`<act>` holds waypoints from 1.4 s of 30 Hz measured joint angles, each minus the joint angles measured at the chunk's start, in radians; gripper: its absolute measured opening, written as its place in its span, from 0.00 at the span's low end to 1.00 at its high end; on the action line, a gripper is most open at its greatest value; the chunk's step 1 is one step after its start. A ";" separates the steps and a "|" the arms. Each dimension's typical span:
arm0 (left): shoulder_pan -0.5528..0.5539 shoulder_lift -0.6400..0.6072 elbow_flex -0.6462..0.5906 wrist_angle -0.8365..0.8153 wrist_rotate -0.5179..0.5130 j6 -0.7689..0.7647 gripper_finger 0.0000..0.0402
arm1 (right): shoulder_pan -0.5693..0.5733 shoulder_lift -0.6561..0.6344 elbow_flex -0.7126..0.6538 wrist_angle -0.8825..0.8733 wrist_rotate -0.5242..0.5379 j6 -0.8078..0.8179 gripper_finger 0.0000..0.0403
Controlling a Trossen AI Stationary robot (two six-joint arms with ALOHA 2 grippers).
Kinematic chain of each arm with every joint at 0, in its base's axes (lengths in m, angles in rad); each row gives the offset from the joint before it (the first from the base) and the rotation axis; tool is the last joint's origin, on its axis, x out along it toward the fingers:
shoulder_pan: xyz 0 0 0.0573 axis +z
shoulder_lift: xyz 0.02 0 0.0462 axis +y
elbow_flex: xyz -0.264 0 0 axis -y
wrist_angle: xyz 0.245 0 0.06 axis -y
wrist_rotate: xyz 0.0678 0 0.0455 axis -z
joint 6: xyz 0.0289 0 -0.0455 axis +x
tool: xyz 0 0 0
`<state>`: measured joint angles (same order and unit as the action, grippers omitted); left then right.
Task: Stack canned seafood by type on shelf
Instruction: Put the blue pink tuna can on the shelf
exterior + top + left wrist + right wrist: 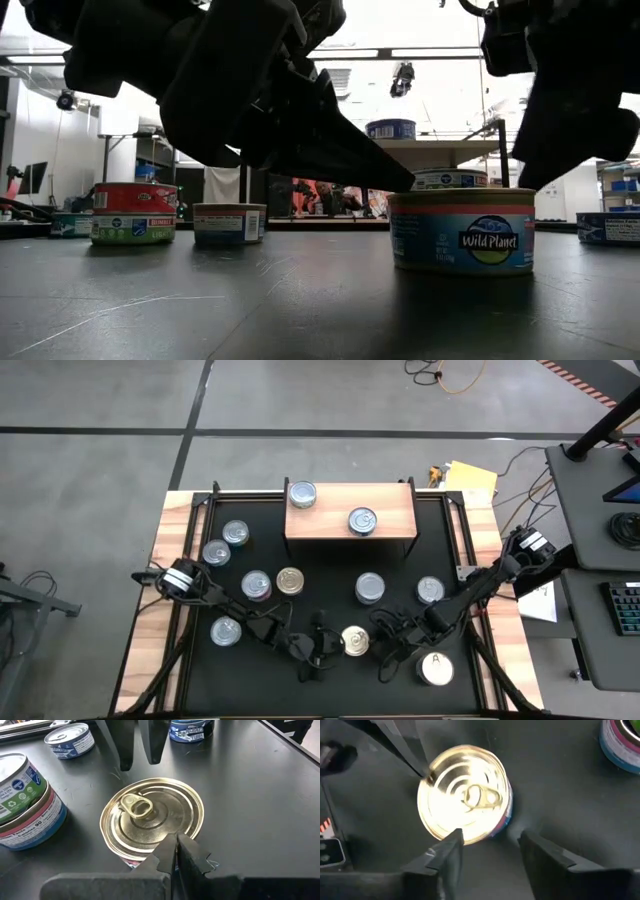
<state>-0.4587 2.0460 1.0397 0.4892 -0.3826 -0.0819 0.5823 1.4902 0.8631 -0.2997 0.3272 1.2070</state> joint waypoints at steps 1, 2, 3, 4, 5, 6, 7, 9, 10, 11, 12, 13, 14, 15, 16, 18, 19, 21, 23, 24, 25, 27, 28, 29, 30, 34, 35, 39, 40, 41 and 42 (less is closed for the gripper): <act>0.000 0.000 0.000 0.000 0.002 -0.001 0.00 | 0.000 0.000 0.000 0.005 0.011 0.000 0.50; 0.000 0.000 0.000 -0.002 0.003 -0.001 0.00 | 0.000 0.000 0.000 0.011 0.021 0.000 0.52; 0.000 0.000 -0.001 -0.003 0.004 -0.002 0.00 | 0.000 0.000 0.000 0.020 0.032 0.000 0.54; 0.000 0.000 -0.001 -0.003 0.004 -0.002 0.00 | 0.000 0.000 0.000 0.028 0.040 0.002 0.56; 0.000 0.000 -0.002 -0.003 0.006 -0.002 0.00 | 0.000 0.000 0.000 0.030 0.041 0.008 0.58; 0.000 -0.001 -0.003 -0.004 0.010 -0.005 0.00 | 0.000 0.000 0.000 0.029 0.041 0.013 0.60; 0.000 -0.001 -0.005 -0.004 0.018 -0.005 0.00 | 0.000 0.000 0.000 0.028 0.041 0.018 0.61; 0.000 -0.002 -0.008 -0.004 0.027 -0.007 0.00 | 0.000 0.000 0.000 0.029 0.041 0.029 0.64; 0.000 -0.002 -0.011 -0.002 0.030 -0.010 0.00 | 0.000 0.000 0.000 0.029 0.041 0.036 0.65; 0.000 -0.002 -0.014 -0.002 0.031 -0.014 0.00 | 0.000 0.000 0.000 0.029 0.041 0.044 0.67; 0.000 -0.003 -0.017 -0.001 0.031 -0.014 0.00 | 0.000 0.000 -0.001 0.029 0.041 0.050 0.68; -0.001 -0.003 -0.018 -0.001 0.031 -0.015 0.00 | 0.000 0.000 -0.001 0.028 0.041 0.051 0.68; -0.002 -0.003 -0.018 -0.003 0.032 -0.015 0.00 | 0.000 0.000 -0.001 0.029 0.042 0.056 0.69; -0.003 -0.003 -0.019 -0.005 0.034 -0.014 0.00 | 0.000 0.000 -0.001 0.029 0.042 0.061 0.70; -0.003 -0.002 -0.019 -0.016 0.036 -0.014 0.00 | 0.000 0.000 -0.001 0.029 0.044 0.066 0.70; -0.004 0.003 -0.022 -0.025 0.037 -0.014 0.00 | 0.000 0.000 0.000 0.043 0.058 0.077 0.71; -0.004 0.003 -0.025 -0.040 0.040 -0.014 0.00 | 0.000 0.000 -0.001 0.034 0.065 0.077 0.72; -0.004 0.007 -0.026 -0.047 0.041 -0.014 0.00 | 0.000 0.002 -0.004 0.043 0.069 0.075 0.73; -0.005 0.007 -0.026 -0.036 0.040 -0.014 0.00 | 0.000 0.002 -0.003 0.063 0.089 0.063 0.73; -0.005 0.006 -0.024 -0.029 0.040 -0.014 0.00 | 0.000 0.001 -0.003 0.073 0.095 0.056 0.73; -0.006 0.006 -0.024 -0.028 0.041 -0.014 0.00 | 0.000 0.001 -0.003 0.084 0.096 0.045 0.73; -0.005 0.006 -0.024 -0.031 0.040 -0.014 0.00 | 0.000 0.001 -0.003 0.110 0.104 -0.007 0.73; -0.005 0.006 -0.024 -0.029 0.038 -0.014 0.00 | 0.000 0.001 -0.003 0.133 0.106 -0.040 0.73; -0.005 0.006 -0.024 -0.027 0.037 -0.014 0.00 | 0.000 0.001 -0.003 0.158 0.111 -0.074 0.73; -0.005 0.006 -0.024 -0.025 0.037 -0.014 0.00 | 0.000 0.001 -0.003 0.180 0.112 -0.106 0.72; -0.005 0.005 -0.024 -0.023 0.036 -0.014 0.00 | 0.000 0.001 -0.002 0.258 0.122 -0.221 0.70; -0.005 0.005 -0.024 -0.021 0.036 -0.014 0.00 | 0.000 0.008 -0.002 0.268 0.122 -0.238 0.69; -0.005 0.005 -0.024 -0.018 0.034 -0.014 0.00 | -0.006 0.062 -0.001 0.312 0.128 -0.270 0.70; -0.005 0.005 -0.024 -0.016 0.034 -0.015 0.00 | -0.010 0.080 0.000 0.332 0.129 -0.274 0.70; -0.005 0.005 -0.024 -0.012 0.034 -0.016 0.00 | -0.014 0.097 0.000 0.335 0.128 -0.279 0.71; -0.004 0.005 -0.024 -0.007 0.034 -0.016 0.00 | -0.019 0.113 0.000 0.337 0.129 -0.283 0.72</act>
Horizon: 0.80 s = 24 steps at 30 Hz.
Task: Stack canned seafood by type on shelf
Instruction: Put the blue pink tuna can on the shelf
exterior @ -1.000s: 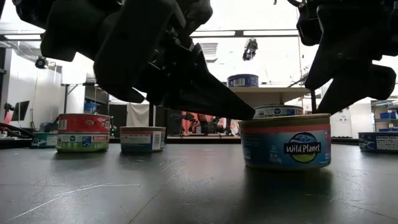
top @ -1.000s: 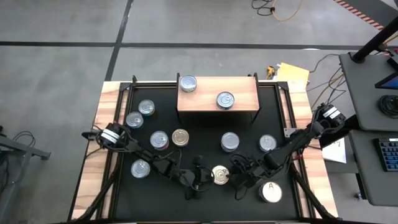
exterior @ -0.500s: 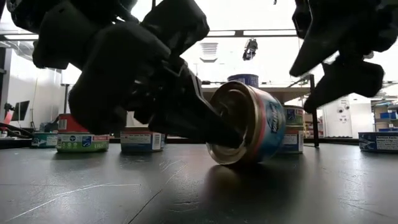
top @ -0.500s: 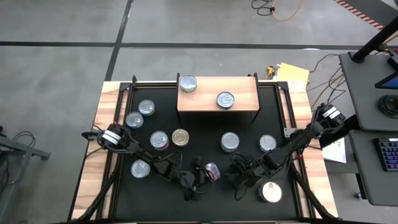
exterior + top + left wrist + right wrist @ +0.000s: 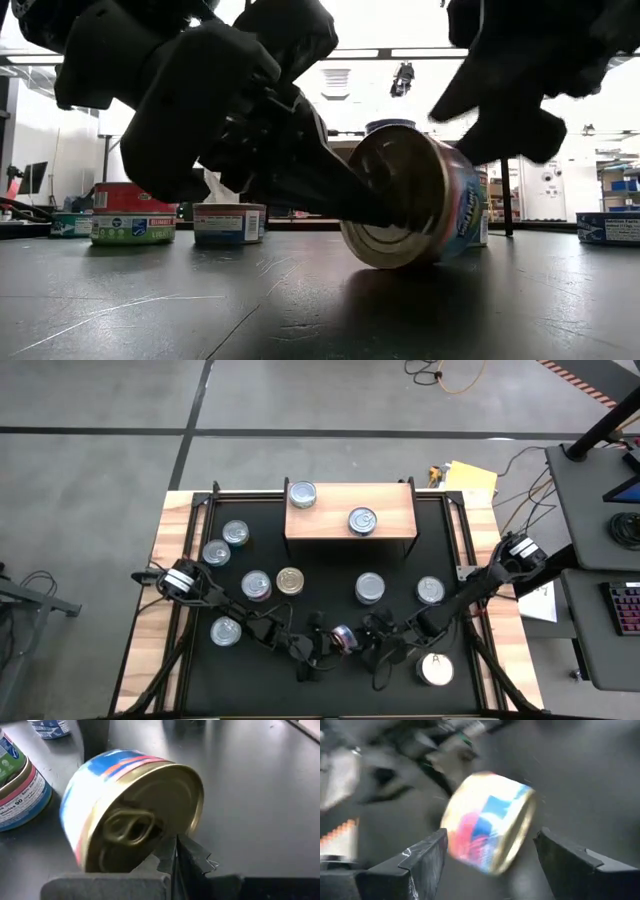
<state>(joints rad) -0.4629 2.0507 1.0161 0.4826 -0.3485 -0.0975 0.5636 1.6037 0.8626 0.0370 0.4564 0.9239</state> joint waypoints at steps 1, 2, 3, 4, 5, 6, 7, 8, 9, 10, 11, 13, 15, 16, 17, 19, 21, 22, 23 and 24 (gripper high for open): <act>0.000 0.003 0.000 0.011 -0.001 0.000 0.00 | -0.003 0.016 -0.001 0.015 0.000 0.000 0.72; 0.001 0.003 0.001 0.014 -0.002 0.000 0.00 | -0.003 0.027 -0.001 0.038 -0.001 0.000 0.73; 0.001 0.003 0.001 0.015 -0.003 0.001 0.00 | -0.003 0.034 0.000 0.052 -0.002 0.000 0.74; 0.002 0.008 0.001 0.023 -0.002 0.000 0.00 | -0.003 0.037 0.000 0.059 -0.004 0.000 0.75; 0.004 0.011 0.001 0.032 -0.004 0.000 0.00 | -0.003 0.042 0.000 0.064 -0.007 0.000 0.76; 0.005 0.013 0.001 0.038 -0.005 0.000 0.00 | -0.003 0.047 0.000 0.065 -0.010 0.002 0.77; 0.006 0.014 0.001 0.043 -0.005 -0.001 0.00 | -0.003 0.050 0.000 0.063 -0.012 0.003 0.77; 0.008 0.014 0.001 0.049 -0.007 -0.001 0.00 | -0.003 0.050 0.000 0.062 -0.012 0.004 0.78; 0.010 0.017 0.001 0.060 -0.008 -0.001 0.00 | -0.003 0.050 0.000 0.063 -0.011 0.004 0.78; 0.012 0.019 0.001 0.068 -0.008 -0.001 0.00 | -0.003 0.049 0.000 0.066 -0.011 0.004 0.79; 0.013 0.020 0.001 0.074 -0.008 -0.001 0.00 | -0.003 0.049 0.000 0.068 -0.011 0.004 0.79; 0.014 0.026 0.001 0.100 -0.007 -0.001 0.00 | -0.005 0.046 0.000 0.071 -0.011 0.012 0.79; 0.015 0.031 0.001 0.130 -0.007 0.005 0.00 | -0.010 0.037 0.000 0.075 -0.010 0.030 0.79; 0.015 0.031 0.001 0.145 -0.008 0.008 0.00 | -0.011 0.035 0.000 0.076 -0.009 0.036 0.79; 0.016 0.031 0.003 0.163 -0.007 0.008 0.00 | -0.012 0.035 0.000 0.075 -0.009 0.038 0.79; 0.018 0.030 0.005 0.182 -0.007 0.009 0.00 | -0.012 0.035 0.000 0.073 -0.009 0.036 0.78; 0.018 0.030 0.004 0.198 -0.001 0.010 0.00 | -0.012 0.035 0.000 0.074 -0.009 0.022 0.78; 0.018 0.030 0.004 0.205 -0.001 0.010 0.00 | -0.011 0.035 0.000 0.073 -0.010 0.017 0.77; 0.018 0.030 0.004 0.210 -0.001 0.010 0.00 | -0.011 0.035 0.000 0.072 -0.011 0.013 0.77; 0.019 0.030 0.004 0.210 -0.001 0.010 0.00 | -0.011 0.035 0.000 0.072 -0.011 0.002 0.76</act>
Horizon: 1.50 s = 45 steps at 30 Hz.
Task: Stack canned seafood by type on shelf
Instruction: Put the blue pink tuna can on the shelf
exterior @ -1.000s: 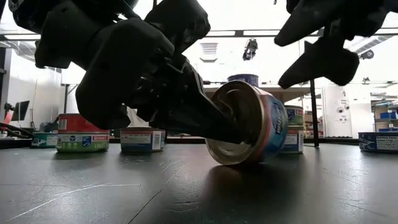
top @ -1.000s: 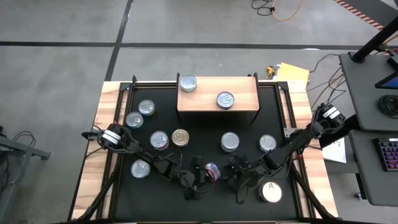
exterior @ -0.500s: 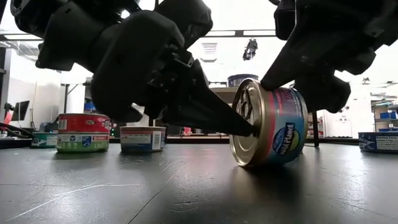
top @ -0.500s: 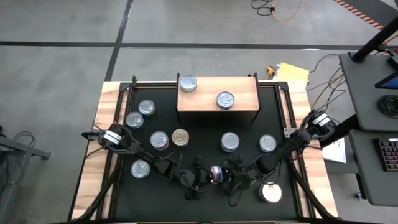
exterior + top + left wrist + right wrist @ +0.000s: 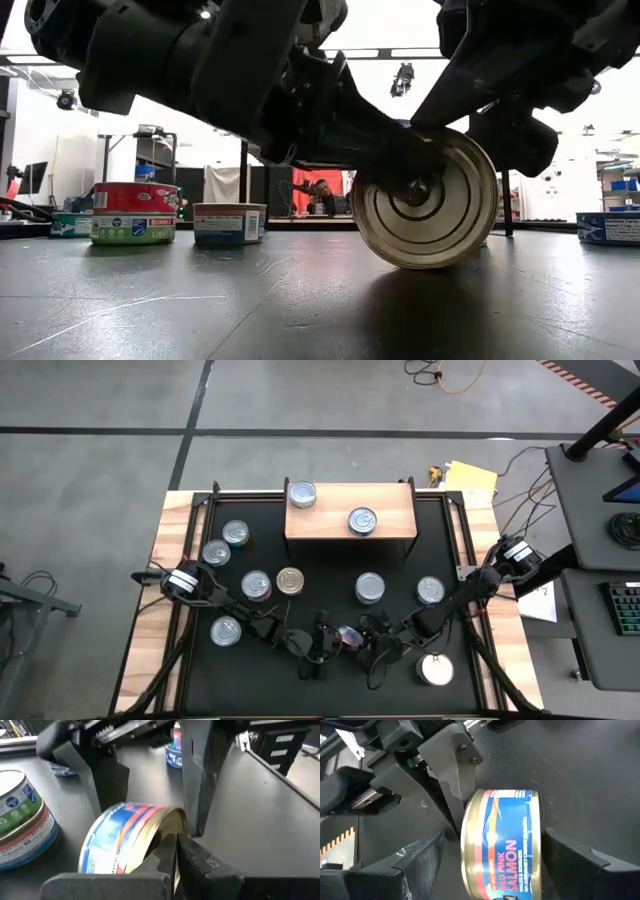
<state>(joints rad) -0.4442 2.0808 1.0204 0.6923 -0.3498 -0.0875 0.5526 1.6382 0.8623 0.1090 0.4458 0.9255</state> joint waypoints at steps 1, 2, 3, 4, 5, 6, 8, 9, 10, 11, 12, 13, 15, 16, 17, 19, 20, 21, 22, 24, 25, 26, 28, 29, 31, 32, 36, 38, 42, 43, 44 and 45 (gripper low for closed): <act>0.000 0.000 0.000 -0.003 0.000 0.000 0.00 | 0.000 0.000 0.000 0.000 0.000 -0.011 0.76; 0.000 0.000 0.000 -0.009 0.001 0.000 0.00 | 0.000 0.000 0.000 0.000 -0.001 -0.031 0.75; 0.000 0.000 0.000 -0.013 0.001 0.000 0.00 | 0.000 0.000 0.000 -0.001 -0.006 -0.055 0.74; 0.000 0.000 0.000 -0.013 0.001 0.000 0.00 | 0.000 0.000 0.000 -0.003 -0.012 -0.081 0.73; 0.000 0.000 0.000 -0.019 0.001 0.000 0.00 | 0.000 0.000 0.000 -0.004 -0.020 -0.104 0.72; 0.000 0.000 0.000 -0.025 0.001 0.000 0.00 | -0.001 0.000 0.000 -0.005 -0.024 -0.125 0.71; 0.000 0.000 0.000 -0.034 0.001 0.000 0.00 | -0.001 0.001 0.000 -0.011 -0.025 -0.143 0.68; 0.000 0.000 0.000 -0.035 0.001 0.000 0.00 | -0.001 0.001 0.000 -0.017 -0.026 -0.146 0.66; 0.000 0.000 0.000 -0.037 0.001 0.000 0.00 | -0.002 0.001 0.000 -0.024 -0.026 -0.148 0.64; 0.000 0.000 0.000 -0.039 0.001 0.000 0.00 | -0.002 0.002 0.000 -0.030 -0.026 -0.147 0.61; 0.000 0.000 0.000 -0.041 0.001 0.000 0.00 | -0.002 0.002 0.000 -0.031 -0.026 -0.143 0.57; 0.000 0.000 -0.001 -0.042 0.001 0.000 0.00 | -0.002 0.002 0.000 -0.031 -0.026 -0.142 0.54; -0.001 -0.001 -0.001 -0.041 0.001 0.000 0.00 | -0.002 0.002 0.000 -0.032 -0.025 -0.143 0.47; -0.001 -0.003 0.000 -0.042 0.001 0.000 0.00 | -0.002 0.002 0.000 -0.033 -0.024 -0.142 0.47; -0.001 -0.005 -0.001 -0.044 0.002 0.000 0.00 | -0.002 0.002 0.000 -0.038 -0.024 -0.136 0.47; -0.004 -0.021 -0.001 -0.069 0.008 0.000 0.00 | -0.003 0.002 0.001 -0.046 -0.023 -0.122 0.47; -0.005 -0.034 -0.001 -0.090 0.016 0.000 0.00 | -0.003 0.001 0.001 -0.047 -0.023 -0.121 0.47; -0.006 -0.046 -0.001 -0.111 0.023 0.000 0.00 | -0.003 -0.002 0.001 -0.049 -0.024 -0.118 0.47; -0.008 -0.061 -0.001 -0.138 0.025 0.000 0.00 | -0.003 -0.009 0.001 -0.055 -0.027 -0.115 0.47; -0.012 -0.091 -0.001 -0.197 0.026 0.001 0.00 | -0.003 -0.033 -0.001 -0.079 -0.042 -0.111 0.47; -0.014 -0.106 -0.001 -0.226 0.026 0.001 0.00 | -0.004 -0.049 -0.001 -0.098 -0.045 -0.111 0.47; -0.014 -0.121 -0.001 -0.255 0.027 0.001 0.00 | -0.006 -0.069 -0.001 -0.115 -0.043 -0.107 0.47; -0.014 -0.149 -0.001 -0.314 0.026 0.006 0.00 | -0.010 -0.119 -0.001 -0.162 -0.038 -0.092 0.47; -0.013 -0.160 -0.002 -0.341 0.026 0.012 0.00 | -0.012 -0.141 -0.001 -0.188 -0.034 -0.084 0.47; -0.013 -0.186 -0.005 -0.389 0.026 0.032 0.00 | -0.017 -0.185 -0.001 -0.228 -0.031 -0.078 0.47; -0.013 -0.198 -0.007 -0.399 0.026 0.042 0.00 | -0.019 -0.207 -0.001 -0.241 -0.031 -0.079 0.47; -0.013 -0.257 -0.029 -0.405 0.027 0.108 0.00 | -0.055 -0.323 -0.001 -0.232 -0.031 -0.116 0.47; -0.014 -0.292 -0.042 -0.416 0.027 0.137 0.00 | -0.086 -0.385 -0.001 -0.238 -0.030 -0.159 0.47; -0.013 -0.383 -0.079 -0.416 0.027 0.182 0.00 | -0.188 -0.518 -0.001 -0.243 -0.049 -0.220 0.47; -0.013 -0.407 -0.094 -0.415 0.027 0.194 0.00 | -0.221 -0.546 -0.001 -0.241 -0.063 -0.241 0.47; -0.013 -0.432 -0.109 -0.416 0.026 0.202 0.00 | -0.259 -0.572 -0.001 -0.240 -0.076 -0.257 0.47; -0.013 -0.457 -0.125 -0.417 0.022 0.208 0.00 | -0.301 -0.597 -0.001 -0.239 -0.089 -0.271 0.47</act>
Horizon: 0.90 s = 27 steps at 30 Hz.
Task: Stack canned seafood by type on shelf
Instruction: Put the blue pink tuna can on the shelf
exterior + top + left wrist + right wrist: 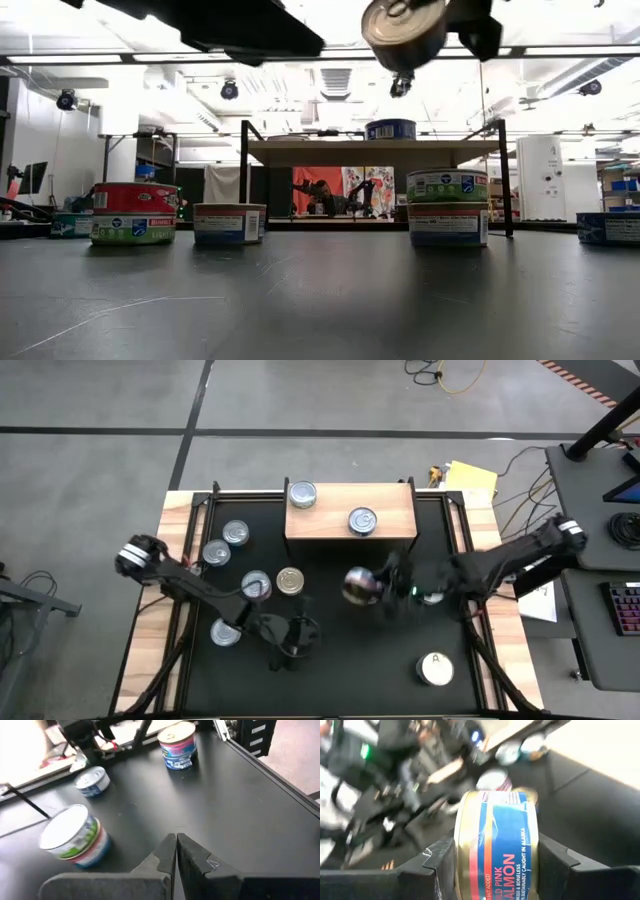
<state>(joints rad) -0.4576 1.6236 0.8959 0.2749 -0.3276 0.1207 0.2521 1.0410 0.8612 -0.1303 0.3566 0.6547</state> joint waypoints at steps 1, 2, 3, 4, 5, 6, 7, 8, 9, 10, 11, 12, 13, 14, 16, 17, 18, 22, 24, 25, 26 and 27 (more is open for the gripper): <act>0.000 -0.025 -0.016 -0.003 -0.008 0.002 0.00 | -0.043 -0.021 0.000 0.000 -0.016 -0.016 0.47; 0.000 -0.049 -0.030 -0.003 -0.020 0.002 0.00 | -0.091 -0.041 0.000 -0.002 -0.034 -0.027 0.47; 0.000 -0.073 -0.044 0.000 -0.031 0.002 0.00 | -0.137 -0.057 0.000 -0.001 -0.055 -0.041 0.47; 0.000 -0.095 -0.057 0.003 -0.048 0.001 0.00 | -0.188 -0.071 0.000 0.000 -0.076 -0.050 0.47; 0.000 -0.113 -0.068 0.003 -0.070 -0.003 0.00 | -0.235 -0.082 0.000 0.001 -0.097 -0.059 0.47; 0.000 -0.126 -0.076 0.003 -0.094 -0.010 0.00 | -0.281 -0.088 0.000 0.005 -0.115 -0.070 0.47; 0.000 -0.138 -0.084 0.003 -0.120 -0.017 0.00 | -0.327 -0.091 0.000 0.014 -0.133 -0.076 0.47; 0.000 -0.149 -0.092 -0.001 -0.147 -0.023 0.00 | -0.373 -0.091 0.000 0.025 -0.153 -0.082 0.47; 0.000 -0.157 -0.097 -0.003 -0.171 -0.025 0.00 | -0.416 -0.091 0.000 0.037 -0.176 -0.089 0.47; 0.000 -0.166 -0.102 -0.002 -0.188 -0.025 0.00 | -0.460 -0.090 0.000 0.055 -0.203 -0.094 0.47; 0.000 -0.174 -0.107 -0.002 -0.203 -0.025 0.00 | -0.505 -0.089 0.000 0.073 -0.231 -0.095 0.47; 0.001 -0.181 -0.108 -0.003 -0.214 -0.024 0.00 | -0.545 -0.086 0.003 0.083 -0.250 -0.095 0.47; 0.001 -0.184 -0.108 -0.001 -0.221 -0.019 0.00 | -0.582 -0.082 0.010 0.085 -0.258 -0.095 0.47; 0.001 -0.187 -0.108 0.002 -0.229 -0.014 0.00 | -0.619 -0.073 0.018 0.085 -0.258 -0.097 0.47; 0.001 -0.188 -0.107 0.002 -0.237 0.009 0.00 | -0.678 -0.050 0.036 0.083 -0.258 -0.105 0.47; 0.001 -0.188 -0.107 0.002 -0.238 0.022 0.00 | -0.703 -0.037 0.047 0.081 -0.258 -0.110 0.47; 0.001 -0.188 -0.107 0.001 -0.240 0.031 0.00 | -0.725 -0.023 0.061 0.079 -0.261 -0.116 0.47; 0.001 -0.188 -0.107 0.000 -0.241 0.052 0.00 | -0.791 0.046 0.140 0.059 -0.318 -0.127 0.47; 0.001 -0.188 -0.107 0.000 -0.253 0.054 0.00 | -0.810 0.091 0.195 0.008 -0.349 -0.139 0.47; 0.001 -0.188 -0.107 -0.001 -0.266 0.055 0.00 | -0.818 0.116 0.229 -0.029 -0.361 -0.151 0.47; 0.001 -0.188 -0.107 -0.002 -0.283 0.055 0.00 | -0.822 0.139 0.266 -0.076 -0.365 -0.165 0.47; 0.001 -0.188 -0.107 -0.005 -0.297 0.054 0.00 | -0.824 0.162 0.303 -0.127 -0.365 -0.186 0.47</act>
<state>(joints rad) -0.4564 1.4353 0.7891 0.2696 -0.6247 0.1752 -0.5723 1.2028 1.1644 -0.2569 -0.0084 0.4688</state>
